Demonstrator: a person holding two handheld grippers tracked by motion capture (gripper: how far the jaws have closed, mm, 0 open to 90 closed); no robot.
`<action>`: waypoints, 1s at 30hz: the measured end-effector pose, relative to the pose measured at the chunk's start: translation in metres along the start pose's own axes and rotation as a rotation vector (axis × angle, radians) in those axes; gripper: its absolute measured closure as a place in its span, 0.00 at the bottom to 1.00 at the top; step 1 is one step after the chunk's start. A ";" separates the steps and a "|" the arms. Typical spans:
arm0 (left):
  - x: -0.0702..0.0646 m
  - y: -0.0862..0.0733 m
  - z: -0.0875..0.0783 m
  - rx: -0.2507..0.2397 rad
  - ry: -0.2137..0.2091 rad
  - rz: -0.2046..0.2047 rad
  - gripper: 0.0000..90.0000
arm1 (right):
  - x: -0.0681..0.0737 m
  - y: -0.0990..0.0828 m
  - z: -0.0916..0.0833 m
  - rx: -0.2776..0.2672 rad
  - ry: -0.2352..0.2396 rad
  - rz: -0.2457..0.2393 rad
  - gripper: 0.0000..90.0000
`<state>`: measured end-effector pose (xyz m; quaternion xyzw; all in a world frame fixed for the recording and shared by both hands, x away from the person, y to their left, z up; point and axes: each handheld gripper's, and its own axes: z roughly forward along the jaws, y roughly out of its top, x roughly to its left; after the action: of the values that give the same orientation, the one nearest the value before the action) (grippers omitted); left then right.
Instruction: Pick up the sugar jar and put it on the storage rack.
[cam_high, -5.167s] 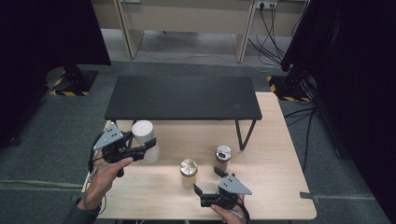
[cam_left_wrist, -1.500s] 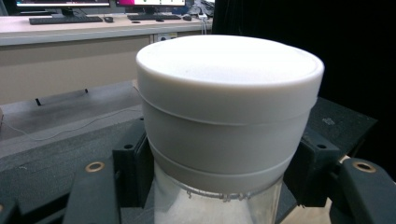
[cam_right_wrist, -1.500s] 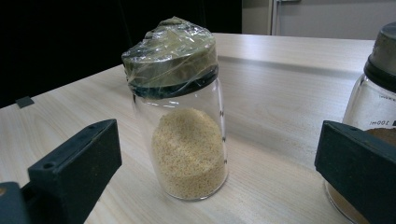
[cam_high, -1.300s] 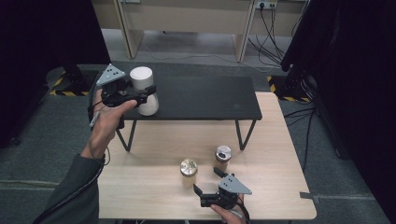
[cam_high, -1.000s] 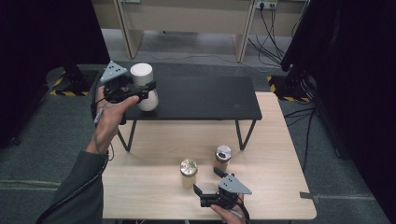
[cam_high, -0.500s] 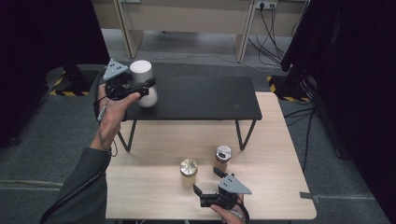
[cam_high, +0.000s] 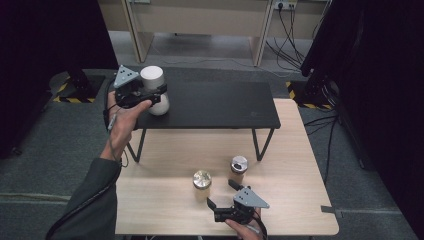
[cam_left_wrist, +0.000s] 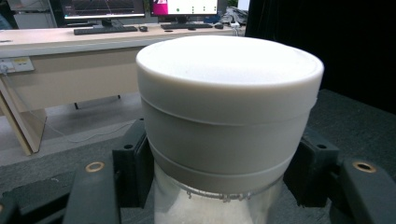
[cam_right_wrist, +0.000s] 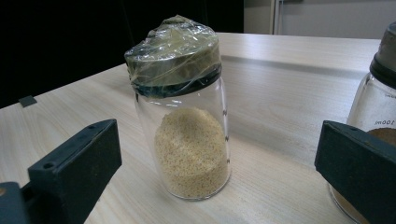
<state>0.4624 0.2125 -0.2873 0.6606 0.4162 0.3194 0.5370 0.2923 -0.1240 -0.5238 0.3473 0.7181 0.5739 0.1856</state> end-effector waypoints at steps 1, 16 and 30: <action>0.001 -0.001 0.001 0.003 0.002 0.001 0.39 | 0.000 0.000 0.000 0.000 0.000 0.001 0.01; 0.002 -0.003 -0.002 -0.014 -0.015 -0.033 0.33 | 0.000 0.000 0.000 0.002 0.001 0.000 0.01; 0.002 -0.005 -0.006 0.000 -0.002 -0.074 0.03 | 0.000 -0.001 0.001 0.002 0.001 0.000 0.01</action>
<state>0.4566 0.2173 -0.2911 0.6450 0.4398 0.2989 0.5488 0.2923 -0.1235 -0.5246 0.3472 0.7187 0.5734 0.1848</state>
